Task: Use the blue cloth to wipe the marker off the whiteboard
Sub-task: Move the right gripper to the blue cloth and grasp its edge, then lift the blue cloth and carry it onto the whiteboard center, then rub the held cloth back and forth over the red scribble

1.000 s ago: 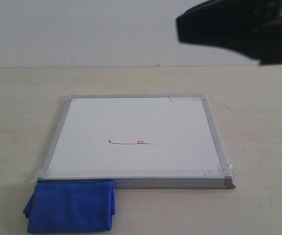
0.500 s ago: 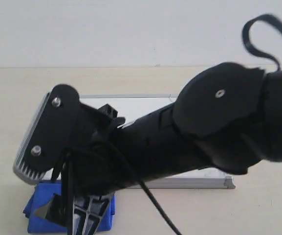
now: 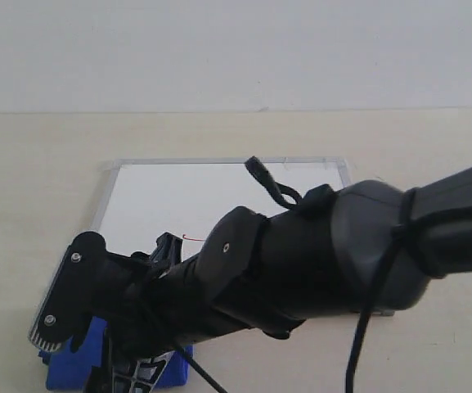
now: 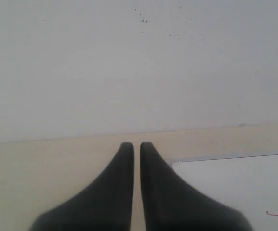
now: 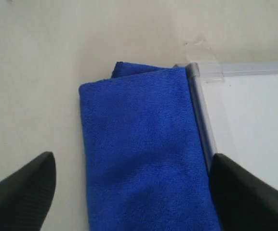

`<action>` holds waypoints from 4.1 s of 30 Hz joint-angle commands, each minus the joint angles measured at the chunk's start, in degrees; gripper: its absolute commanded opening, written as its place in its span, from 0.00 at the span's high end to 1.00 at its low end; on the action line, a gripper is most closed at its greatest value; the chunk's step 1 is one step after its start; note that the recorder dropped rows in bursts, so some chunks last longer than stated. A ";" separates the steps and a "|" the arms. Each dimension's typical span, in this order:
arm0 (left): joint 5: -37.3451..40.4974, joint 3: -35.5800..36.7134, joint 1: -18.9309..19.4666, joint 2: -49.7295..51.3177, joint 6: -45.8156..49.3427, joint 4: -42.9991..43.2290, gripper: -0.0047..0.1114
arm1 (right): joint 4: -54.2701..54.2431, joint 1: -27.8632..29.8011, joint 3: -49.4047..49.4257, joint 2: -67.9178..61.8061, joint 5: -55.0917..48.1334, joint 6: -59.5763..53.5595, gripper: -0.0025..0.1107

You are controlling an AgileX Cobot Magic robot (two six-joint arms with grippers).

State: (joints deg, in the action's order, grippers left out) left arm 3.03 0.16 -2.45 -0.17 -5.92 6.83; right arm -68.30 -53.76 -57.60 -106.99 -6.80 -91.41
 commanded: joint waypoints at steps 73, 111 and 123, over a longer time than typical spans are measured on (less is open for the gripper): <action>-0.05 -0.16 -0.19 0.17 -0.54 -0.33 0.92 | -4.88 14.03 4.17 16.57 11.80 2.65 0.98; -0.05 -0.16 -0.19 0.17 -0.54 -0.33 0.92 | -7.80 29.19 -1.67 -7.33 -19.72 8.86 0.98; -0.05 -0.16 -0.19 0.17 -0.54 -0.33 0.92 | 8.84 30.01 -3.01 -9.56 2.76 26.99 0.98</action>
State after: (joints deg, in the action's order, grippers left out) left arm 3.03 0.16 -2.45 -0.17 -5.92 6.83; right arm -65.53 -24.67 -60.78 -114.72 -12.23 -70.80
